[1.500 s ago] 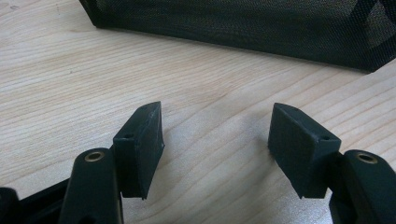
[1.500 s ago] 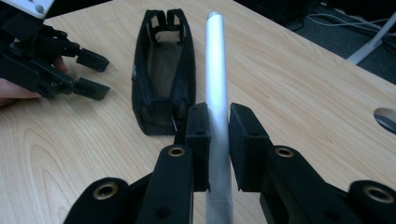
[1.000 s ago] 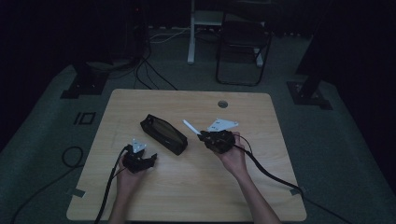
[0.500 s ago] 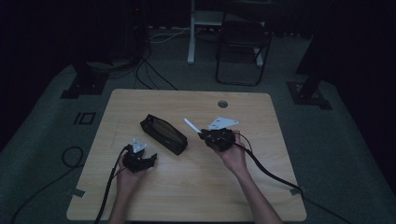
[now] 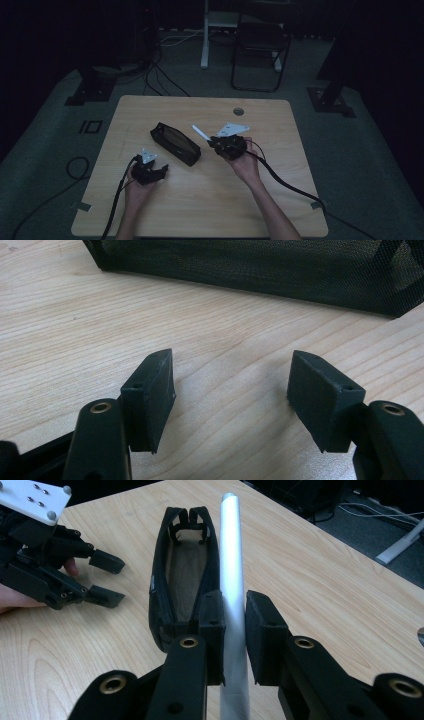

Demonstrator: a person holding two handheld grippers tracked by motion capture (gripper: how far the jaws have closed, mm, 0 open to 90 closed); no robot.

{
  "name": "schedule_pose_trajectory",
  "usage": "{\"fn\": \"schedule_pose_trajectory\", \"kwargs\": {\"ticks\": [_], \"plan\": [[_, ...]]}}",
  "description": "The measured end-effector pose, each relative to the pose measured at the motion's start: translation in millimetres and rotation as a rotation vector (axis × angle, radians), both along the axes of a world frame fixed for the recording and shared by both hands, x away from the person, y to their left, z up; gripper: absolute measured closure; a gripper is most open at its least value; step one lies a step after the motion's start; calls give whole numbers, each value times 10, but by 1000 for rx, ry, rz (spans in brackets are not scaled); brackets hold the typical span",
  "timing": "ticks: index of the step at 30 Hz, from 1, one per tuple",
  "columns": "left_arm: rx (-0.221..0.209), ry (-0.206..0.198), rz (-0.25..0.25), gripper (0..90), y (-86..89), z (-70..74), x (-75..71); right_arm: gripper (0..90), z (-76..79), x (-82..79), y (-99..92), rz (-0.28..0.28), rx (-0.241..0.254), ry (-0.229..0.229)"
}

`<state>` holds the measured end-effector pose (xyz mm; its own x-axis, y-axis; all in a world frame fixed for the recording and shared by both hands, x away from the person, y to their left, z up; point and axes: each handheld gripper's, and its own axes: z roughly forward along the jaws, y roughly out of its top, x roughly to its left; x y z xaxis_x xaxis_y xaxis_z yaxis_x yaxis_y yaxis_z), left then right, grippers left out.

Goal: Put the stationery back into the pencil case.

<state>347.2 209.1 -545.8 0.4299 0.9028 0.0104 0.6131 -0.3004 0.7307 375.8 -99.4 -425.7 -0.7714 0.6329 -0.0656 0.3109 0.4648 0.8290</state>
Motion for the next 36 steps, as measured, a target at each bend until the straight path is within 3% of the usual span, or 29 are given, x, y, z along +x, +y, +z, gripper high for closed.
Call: {"fn": "schedule_pose_trajectory", "kwargs": {"ticks": [18,31,36], "plan": [[0,-2,-3,358,-3,-1,5,786,78,33,121,3,5,-21],[2,-2,-5,358,-2,-1,7,786,138,48,152,4,34,-23],[4,-1,-7,358,-1,1,7,786,163,31,215,12,19,-33]]}}
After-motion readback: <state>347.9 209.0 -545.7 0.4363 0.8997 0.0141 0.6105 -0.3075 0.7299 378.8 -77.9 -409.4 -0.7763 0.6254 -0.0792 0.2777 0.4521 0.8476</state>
